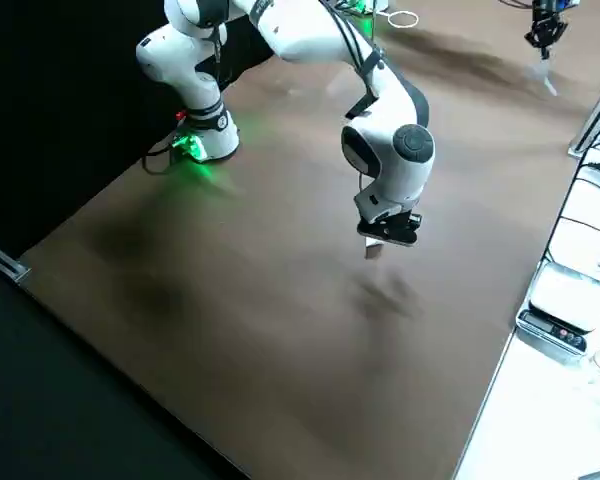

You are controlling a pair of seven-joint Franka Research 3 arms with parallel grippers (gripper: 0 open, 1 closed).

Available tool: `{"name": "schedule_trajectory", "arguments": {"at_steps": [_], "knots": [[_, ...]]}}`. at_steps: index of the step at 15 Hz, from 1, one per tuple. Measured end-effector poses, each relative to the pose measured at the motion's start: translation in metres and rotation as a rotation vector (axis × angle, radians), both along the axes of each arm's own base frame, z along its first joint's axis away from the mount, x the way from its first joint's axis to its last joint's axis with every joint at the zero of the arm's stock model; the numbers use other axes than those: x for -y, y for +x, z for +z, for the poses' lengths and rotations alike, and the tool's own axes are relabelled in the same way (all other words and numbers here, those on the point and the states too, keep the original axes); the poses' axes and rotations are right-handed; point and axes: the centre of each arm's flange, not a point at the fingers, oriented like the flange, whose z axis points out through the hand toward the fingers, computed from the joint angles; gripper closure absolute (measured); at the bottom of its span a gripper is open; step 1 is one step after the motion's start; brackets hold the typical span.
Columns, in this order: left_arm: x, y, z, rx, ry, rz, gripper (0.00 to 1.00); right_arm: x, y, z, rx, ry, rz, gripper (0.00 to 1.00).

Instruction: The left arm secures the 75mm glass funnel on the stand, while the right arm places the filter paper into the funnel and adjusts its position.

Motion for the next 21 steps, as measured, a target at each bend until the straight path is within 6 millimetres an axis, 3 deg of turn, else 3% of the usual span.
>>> {"name": "schedule_trajectory", "arguments": {"at_steps": [3,9,14,16,17,21], "knots": [[-0.005,0.006,0.035,0.032,-0.022,0.031,0.97,-0.004,0.001,-0.009,-0.002,-0.005,-0.013,0.41],[0.008,-0.001,0.109,0.002,-0.112,-0.038,0.97,-0.004,0.001,-0.016,-0.006,-0.009,-0.032,0.43],[0.016,-0.034,0.174,-0.075,-0.164,-0.097,0.97,-0.004,0.001,-0.019,-0.008,-0.010,-0.036,0.44],[0.025,-0.050,0.195,-0.108,-0.123,-0.157,0.97,-0.004,0.001,-0.021,-0.011,-0.009,-0.037,0.46],[0.031,-0.059,0.215,-0.118,-0.065,-0.231,0.97,-0.004,0.001,-0.023,-0.011,-0.010,-0.037,0.48],[0.035,-0.061,0.241,-0.065,0.064,-0.358,0.97,-0.005,0.001,-0.026,-0.009,-0.012,-0.039,0.53]]}}
